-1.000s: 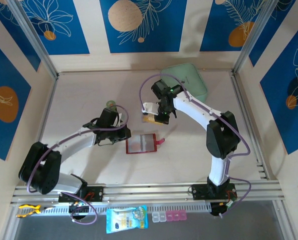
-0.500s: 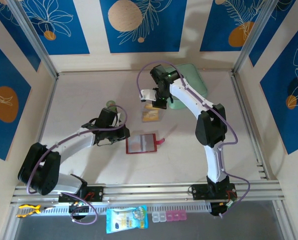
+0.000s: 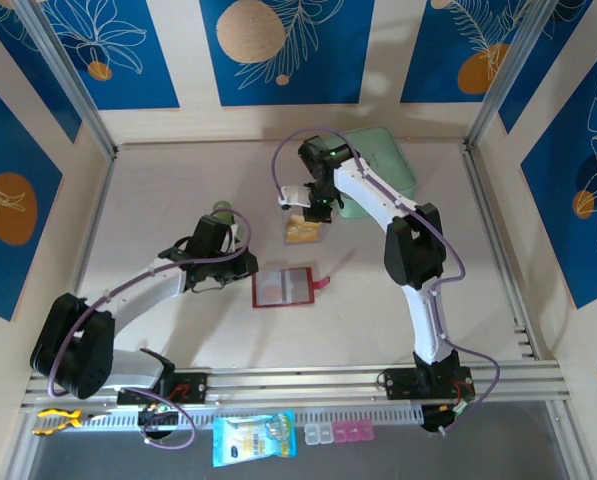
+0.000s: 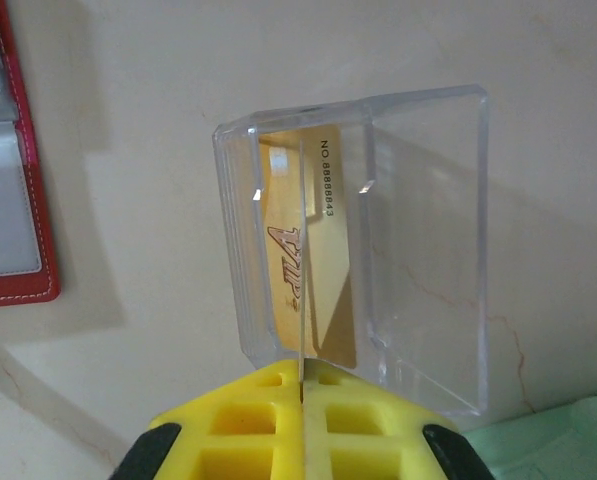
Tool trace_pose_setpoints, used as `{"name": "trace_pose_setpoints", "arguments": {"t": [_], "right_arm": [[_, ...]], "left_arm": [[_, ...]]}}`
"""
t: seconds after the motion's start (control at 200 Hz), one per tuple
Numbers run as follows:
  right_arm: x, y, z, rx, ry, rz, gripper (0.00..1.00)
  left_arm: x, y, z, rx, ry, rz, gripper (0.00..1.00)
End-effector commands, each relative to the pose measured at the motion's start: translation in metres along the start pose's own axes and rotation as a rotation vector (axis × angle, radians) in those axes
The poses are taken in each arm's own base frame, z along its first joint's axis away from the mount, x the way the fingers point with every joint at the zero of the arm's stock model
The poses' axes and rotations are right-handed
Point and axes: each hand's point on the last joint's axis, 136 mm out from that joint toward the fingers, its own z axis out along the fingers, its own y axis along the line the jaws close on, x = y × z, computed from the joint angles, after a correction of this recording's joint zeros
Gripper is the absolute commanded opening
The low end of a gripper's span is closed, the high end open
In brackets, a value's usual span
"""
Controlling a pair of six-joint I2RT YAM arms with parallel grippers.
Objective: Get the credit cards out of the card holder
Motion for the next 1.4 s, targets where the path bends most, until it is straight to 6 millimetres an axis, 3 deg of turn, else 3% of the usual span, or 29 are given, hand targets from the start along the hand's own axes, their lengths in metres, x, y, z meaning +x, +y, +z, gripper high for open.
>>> {"name": "trace_pose_setpoints", "arguments": {"t": [0.0, 0.165, 0.485, 0.645, 0.855, 0.995, 1.19, 1.311, 1.396], "right_arm": [[-0.001, 0.004, 0.006, -0.044, -0.012, 0.007, 0.07], [0.001, -0.001, -0.001, -0.017, 0.001, 0.028, 0.16], [-0.012, 0.002, -0.036, 0.058, -0.099, 0.145, 0.17], [-0.027, 0.01, -0.054, 0.074, -0.234, 0.363, 0.17], [-0.048, 0.038, -0.073, -0.037, -0.453, 0.818, 0.18], [-0.055, 0.067, -0.066, -0.192, -0.525, 1.096, 0.16], [-0.061, 0.111, -0.045, -0.373, -0.518, 1.344, 0.12], [-0.066, 0.133, -0.029, -0.434, -0.454, 1.387, 0.13], [-0.07, 0.144, -0.017, -0.467, -0.425, 1.392, 0.19]], "left_arm": [[0.001, 0.005, -0.002, -0.002, -0.003, -0.025, 0.1], [0.0, 0.004, 0.0, 0.0, 0.0, -0.024, 0.1], [0.002, 0.005, 0.007, 0.007, 0.022, -0.021, 0.1], [0.003, 0.006, 0.01, 0.009, 0.032, -0.02, 0.1], [0.008, 0.012, 0.014, -0.001, 0.047, -0.02, 0.07], [0.014, 0.016, 0.019, -0.004, 0.071, -0.032, 0.04], [0.024, 0.027, 0.02, -0.037, 0.101, -0.041, 0.0], [0.033, 0.034, 0.025, -0.047, 0.13, -0.053, 0.0], [0.037, 0.039, 0.028, -0.058, 0.139, -0.057, 0.0]]}}
